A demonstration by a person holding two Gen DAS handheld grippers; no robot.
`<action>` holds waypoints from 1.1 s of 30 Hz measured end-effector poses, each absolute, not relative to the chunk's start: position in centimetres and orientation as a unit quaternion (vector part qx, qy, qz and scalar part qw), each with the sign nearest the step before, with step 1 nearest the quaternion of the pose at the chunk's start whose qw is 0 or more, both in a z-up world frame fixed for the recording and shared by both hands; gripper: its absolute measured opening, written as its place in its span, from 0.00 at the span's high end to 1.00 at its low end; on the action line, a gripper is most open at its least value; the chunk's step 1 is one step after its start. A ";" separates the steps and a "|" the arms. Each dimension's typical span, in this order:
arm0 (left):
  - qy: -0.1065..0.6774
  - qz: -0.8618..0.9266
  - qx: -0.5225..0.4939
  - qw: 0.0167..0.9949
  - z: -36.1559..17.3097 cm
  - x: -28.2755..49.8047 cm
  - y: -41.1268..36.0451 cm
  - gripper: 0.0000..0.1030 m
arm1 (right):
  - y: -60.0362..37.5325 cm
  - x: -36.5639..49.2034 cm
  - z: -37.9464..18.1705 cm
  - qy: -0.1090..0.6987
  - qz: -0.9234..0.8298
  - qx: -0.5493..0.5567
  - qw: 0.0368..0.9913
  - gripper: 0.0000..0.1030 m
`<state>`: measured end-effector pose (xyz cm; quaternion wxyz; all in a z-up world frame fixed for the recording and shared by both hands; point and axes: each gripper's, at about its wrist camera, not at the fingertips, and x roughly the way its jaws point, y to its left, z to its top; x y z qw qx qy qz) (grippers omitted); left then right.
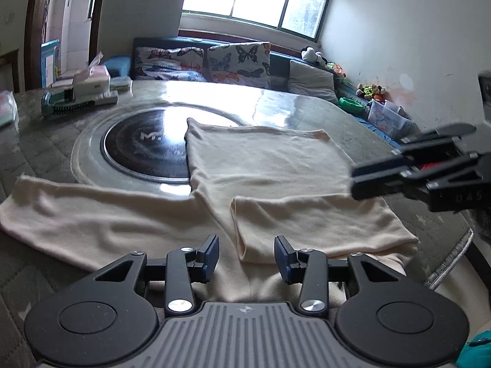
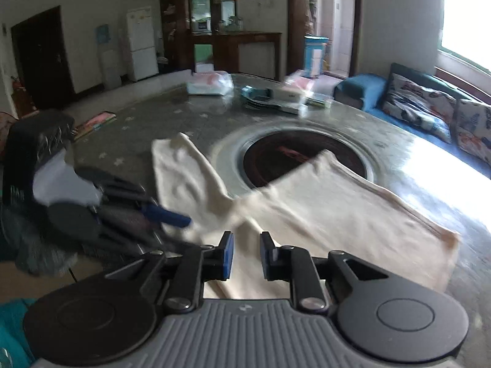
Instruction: Fold clothes
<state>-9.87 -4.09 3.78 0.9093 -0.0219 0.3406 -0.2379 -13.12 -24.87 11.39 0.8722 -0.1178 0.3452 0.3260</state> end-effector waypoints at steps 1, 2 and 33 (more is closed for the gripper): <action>0.337 -0.239 -0.018 0.911 3.9 -9.8 -4.3 0.60 | -25.6 -13.3 11.2 0.350 0.318 -0.119 0.873 0.82; 0.333 -0.242 -0.014 0.911 4.0 -9.7 -4.7 0.60 | -26.8 -13.5 10.9 0.358 0.303 -0.120 0.875 0.82; 0.345 -0.254 0.017 0.904 2.3 -5.4 -7.7 0.73 | -33.7 -10.6 6.8 0.398 0.224 -0.099 0.884 0.81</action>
